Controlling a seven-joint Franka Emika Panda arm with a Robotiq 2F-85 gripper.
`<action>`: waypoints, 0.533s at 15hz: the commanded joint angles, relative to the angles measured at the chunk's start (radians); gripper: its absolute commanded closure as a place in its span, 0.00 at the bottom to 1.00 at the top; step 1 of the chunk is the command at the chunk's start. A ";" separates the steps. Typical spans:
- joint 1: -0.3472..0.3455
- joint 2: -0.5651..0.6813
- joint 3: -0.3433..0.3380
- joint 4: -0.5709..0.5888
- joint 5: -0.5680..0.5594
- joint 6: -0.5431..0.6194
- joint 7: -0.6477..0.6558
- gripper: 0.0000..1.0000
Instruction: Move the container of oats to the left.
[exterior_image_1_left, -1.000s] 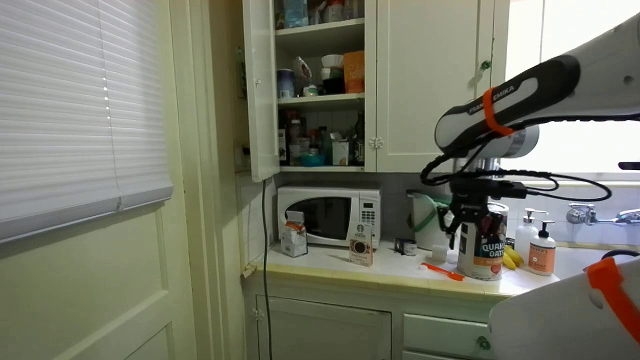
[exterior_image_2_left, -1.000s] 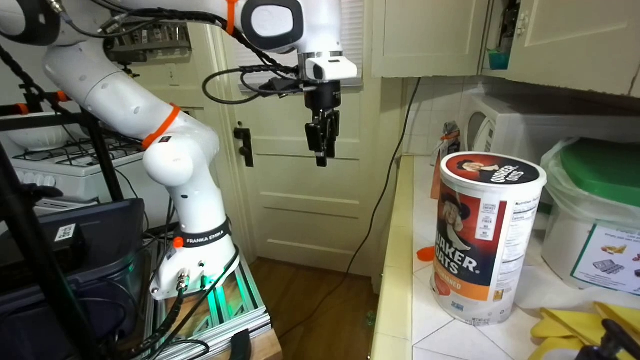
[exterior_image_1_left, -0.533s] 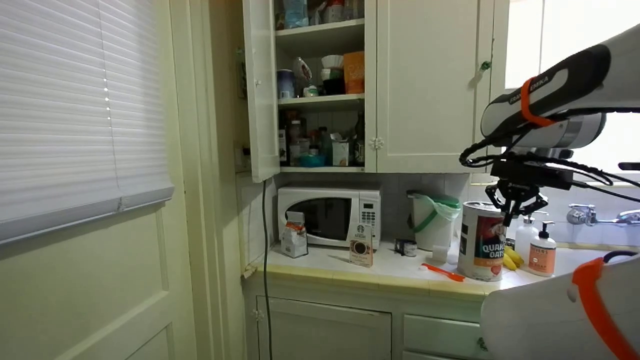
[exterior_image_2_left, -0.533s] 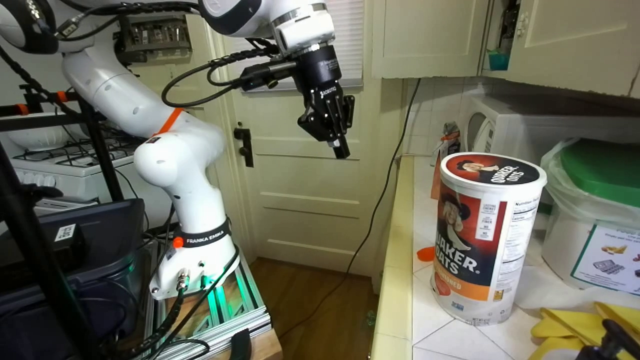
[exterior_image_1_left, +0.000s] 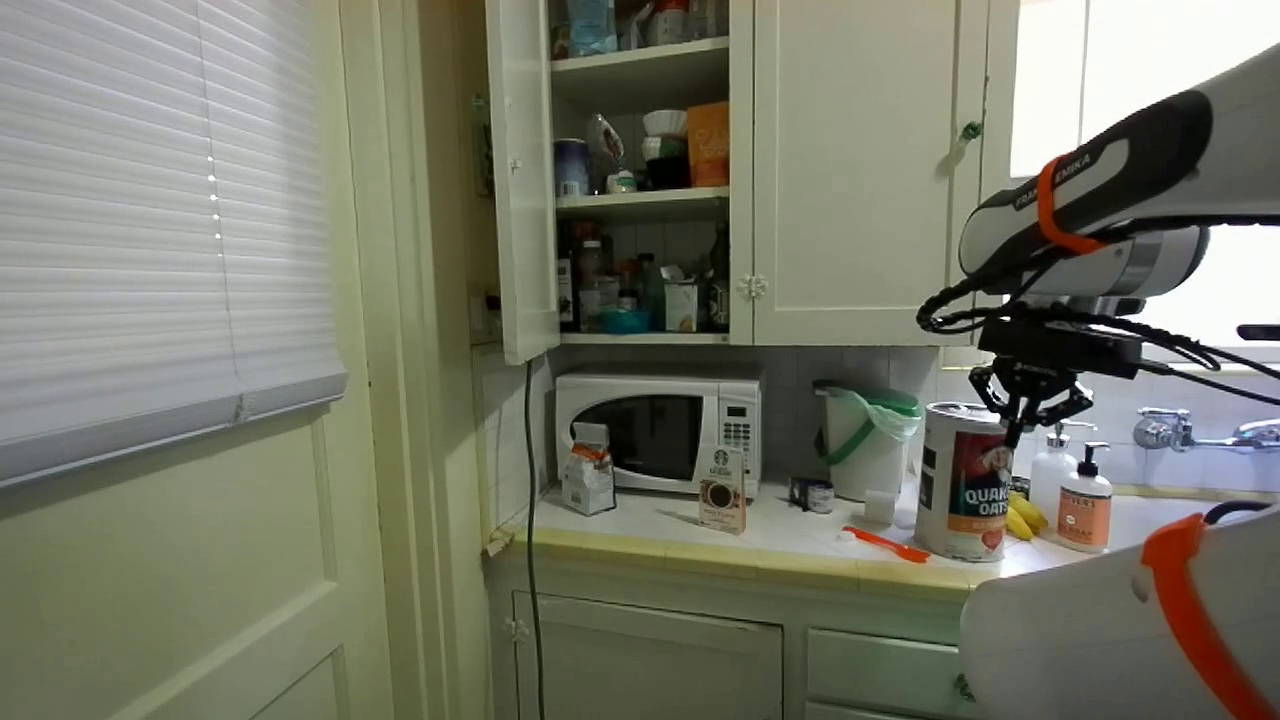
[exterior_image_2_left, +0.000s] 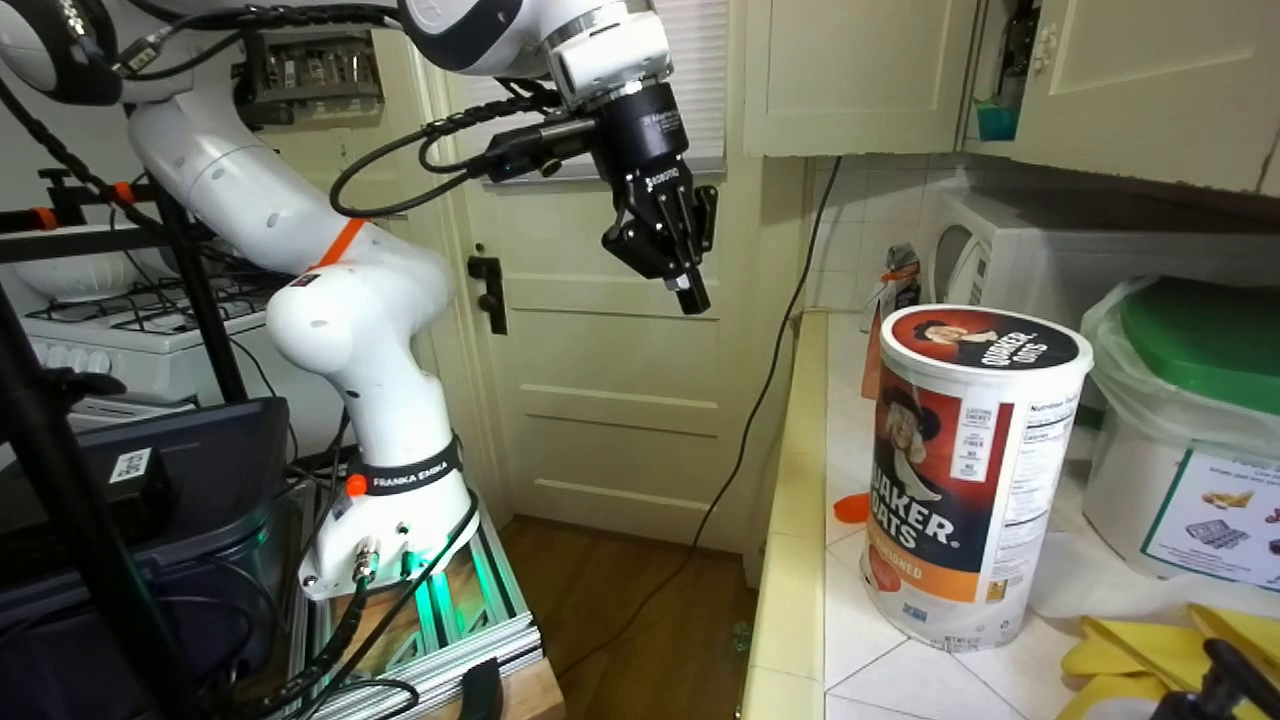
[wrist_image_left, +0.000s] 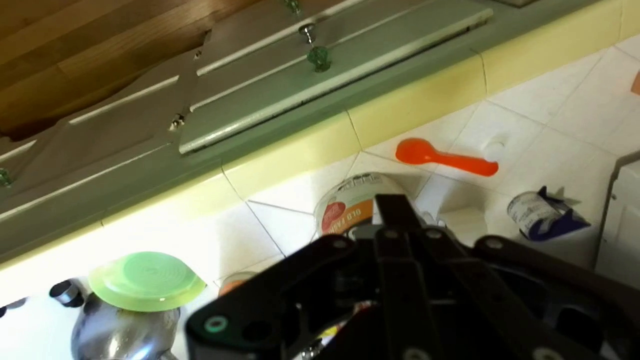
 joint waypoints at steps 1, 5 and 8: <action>-0.058 0.119 0.015 0.035 -0.002 0.177 0.089 1.00; -0.165 0.320 0.024 0.109 -0.009 0.338 0.176 1.00; -0.230 0.485 0.027 0.210 0.011 0.384 0.254 1.00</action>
